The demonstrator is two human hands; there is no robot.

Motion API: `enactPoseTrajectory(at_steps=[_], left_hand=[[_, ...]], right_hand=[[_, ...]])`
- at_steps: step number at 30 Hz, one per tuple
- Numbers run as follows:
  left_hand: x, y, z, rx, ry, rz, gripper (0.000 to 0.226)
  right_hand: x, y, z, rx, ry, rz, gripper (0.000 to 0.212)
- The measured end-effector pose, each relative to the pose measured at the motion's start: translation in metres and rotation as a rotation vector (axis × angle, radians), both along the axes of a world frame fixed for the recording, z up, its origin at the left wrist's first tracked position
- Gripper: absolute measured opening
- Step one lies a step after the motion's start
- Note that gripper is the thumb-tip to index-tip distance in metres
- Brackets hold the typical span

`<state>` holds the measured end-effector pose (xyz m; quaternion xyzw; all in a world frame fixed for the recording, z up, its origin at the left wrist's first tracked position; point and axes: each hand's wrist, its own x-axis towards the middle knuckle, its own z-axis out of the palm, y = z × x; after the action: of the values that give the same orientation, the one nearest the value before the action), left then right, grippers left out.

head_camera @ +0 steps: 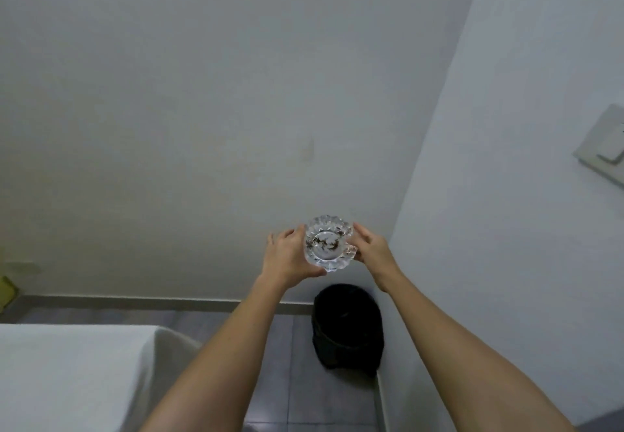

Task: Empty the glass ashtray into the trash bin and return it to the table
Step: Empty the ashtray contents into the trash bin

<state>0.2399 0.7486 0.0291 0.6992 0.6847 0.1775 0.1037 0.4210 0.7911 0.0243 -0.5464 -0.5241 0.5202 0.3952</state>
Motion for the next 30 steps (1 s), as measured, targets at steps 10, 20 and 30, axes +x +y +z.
enactPoseTrajectory(at_steps=[10,20,30], left_hand=[[-0.001,0.081,-0.045,-0.152,0.056,-0.324,0.11],[0.039,0.118,-0.106,-0.256,0.161,-0.501,0.107],[0.064,0.151,-0.359,-0.469,0.204,-0.269,0.107]], right_hand=[[0.003,0.035,-0.054,-0.23,0.19,-0.167,0.033],[0.042,0.05,-0.118,-0.47,0.371,-0.3,0.045],[0.077,0.099,-0.338,-0.449,0.378,-0.4,0.044]])
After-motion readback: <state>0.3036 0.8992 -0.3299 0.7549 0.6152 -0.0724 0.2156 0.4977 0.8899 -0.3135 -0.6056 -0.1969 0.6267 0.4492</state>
